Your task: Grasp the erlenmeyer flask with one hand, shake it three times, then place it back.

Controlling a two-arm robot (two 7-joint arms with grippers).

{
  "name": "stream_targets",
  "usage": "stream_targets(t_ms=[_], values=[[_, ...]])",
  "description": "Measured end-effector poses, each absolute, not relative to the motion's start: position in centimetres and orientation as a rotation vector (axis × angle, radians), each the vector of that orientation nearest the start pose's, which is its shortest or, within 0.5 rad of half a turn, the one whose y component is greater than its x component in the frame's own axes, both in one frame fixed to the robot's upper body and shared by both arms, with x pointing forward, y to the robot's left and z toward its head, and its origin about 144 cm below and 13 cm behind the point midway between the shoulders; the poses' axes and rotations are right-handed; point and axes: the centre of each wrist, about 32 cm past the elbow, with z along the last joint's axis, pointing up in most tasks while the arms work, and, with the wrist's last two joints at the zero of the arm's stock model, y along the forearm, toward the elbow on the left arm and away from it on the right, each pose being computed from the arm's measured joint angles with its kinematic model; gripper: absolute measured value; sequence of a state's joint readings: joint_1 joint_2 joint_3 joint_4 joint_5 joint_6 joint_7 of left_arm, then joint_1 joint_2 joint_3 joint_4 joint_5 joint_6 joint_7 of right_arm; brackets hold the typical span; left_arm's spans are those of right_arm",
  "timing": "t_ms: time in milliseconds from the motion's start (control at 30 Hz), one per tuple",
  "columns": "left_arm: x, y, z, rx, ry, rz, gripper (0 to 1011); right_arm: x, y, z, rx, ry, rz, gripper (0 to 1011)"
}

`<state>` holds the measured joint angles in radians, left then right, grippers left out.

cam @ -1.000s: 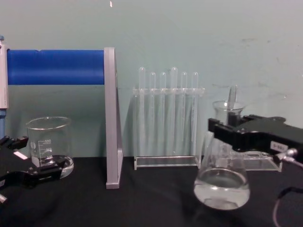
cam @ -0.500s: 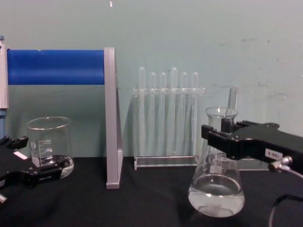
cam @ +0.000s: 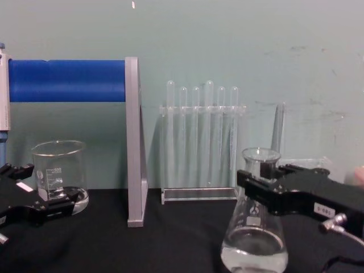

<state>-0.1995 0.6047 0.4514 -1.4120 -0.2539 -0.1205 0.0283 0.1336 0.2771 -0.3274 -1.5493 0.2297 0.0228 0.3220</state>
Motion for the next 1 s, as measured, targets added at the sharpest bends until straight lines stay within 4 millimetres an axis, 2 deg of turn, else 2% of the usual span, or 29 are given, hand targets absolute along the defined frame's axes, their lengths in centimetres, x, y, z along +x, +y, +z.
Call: stream_targets(t_ms=[633, 1000], values=[[48.9, 31.0, 114.0, 0.304, -0.285, 1.248, 1001, 47.9, -20.8, 114.5, -0.059, -0.032, -0.923, 449], [48.9, 31.0, 114.0, 0.304, -0.285, 1.248, 1001, 47.9, -20.8, 114.2, -0.061, -0.022, -0.922, 449]])
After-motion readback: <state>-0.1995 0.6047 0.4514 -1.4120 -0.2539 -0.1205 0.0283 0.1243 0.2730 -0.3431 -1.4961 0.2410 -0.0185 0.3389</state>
